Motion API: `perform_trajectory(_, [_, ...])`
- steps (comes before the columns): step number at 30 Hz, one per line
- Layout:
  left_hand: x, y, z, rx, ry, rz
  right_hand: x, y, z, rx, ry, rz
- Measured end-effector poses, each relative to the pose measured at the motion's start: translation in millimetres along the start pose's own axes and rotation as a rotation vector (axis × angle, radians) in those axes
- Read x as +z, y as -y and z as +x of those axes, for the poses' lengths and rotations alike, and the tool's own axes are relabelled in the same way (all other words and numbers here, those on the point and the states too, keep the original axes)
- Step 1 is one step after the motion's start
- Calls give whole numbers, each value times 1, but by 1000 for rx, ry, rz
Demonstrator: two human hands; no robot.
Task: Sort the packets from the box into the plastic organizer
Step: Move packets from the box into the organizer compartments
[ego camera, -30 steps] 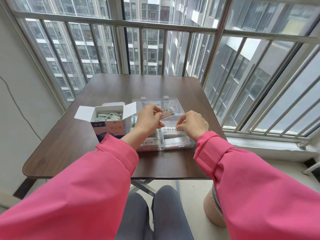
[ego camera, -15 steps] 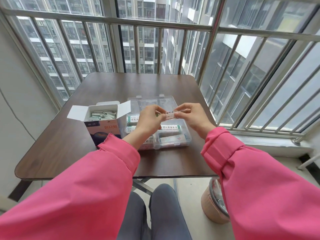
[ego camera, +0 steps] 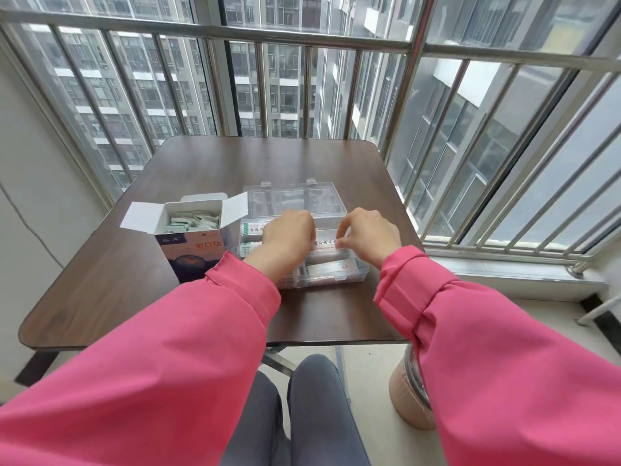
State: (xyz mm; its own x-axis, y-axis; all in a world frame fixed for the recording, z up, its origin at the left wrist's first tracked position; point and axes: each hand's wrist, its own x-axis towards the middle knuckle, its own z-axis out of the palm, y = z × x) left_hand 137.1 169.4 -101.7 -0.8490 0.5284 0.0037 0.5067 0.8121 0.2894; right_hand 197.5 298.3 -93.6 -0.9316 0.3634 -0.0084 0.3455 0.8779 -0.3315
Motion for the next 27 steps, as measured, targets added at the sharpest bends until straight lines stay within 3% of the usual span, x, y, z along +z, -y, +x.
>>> perform_trajectory(6, [-1, -4, 1, -19, 13, 111, 2, 2, 5, -12, -16, -123])
perform_trajectory(15, [-11, -4, -16, -30, 5, 12, -11, 2, -8, -28, -8, 12])
perform_trajectory(20, [-30, 3, -44, 98, -129, -137, -19, 21, -23, -97, -15, 85])
perform_trajectory(24, [-48, 22, -69, 177, -392, -193, -20, 51, -36, -258, -68, 123])
perform_trajectory(27, [-57, 49, -78, 144, -529, -190, -20, 77, -43, -387, -106, 95])
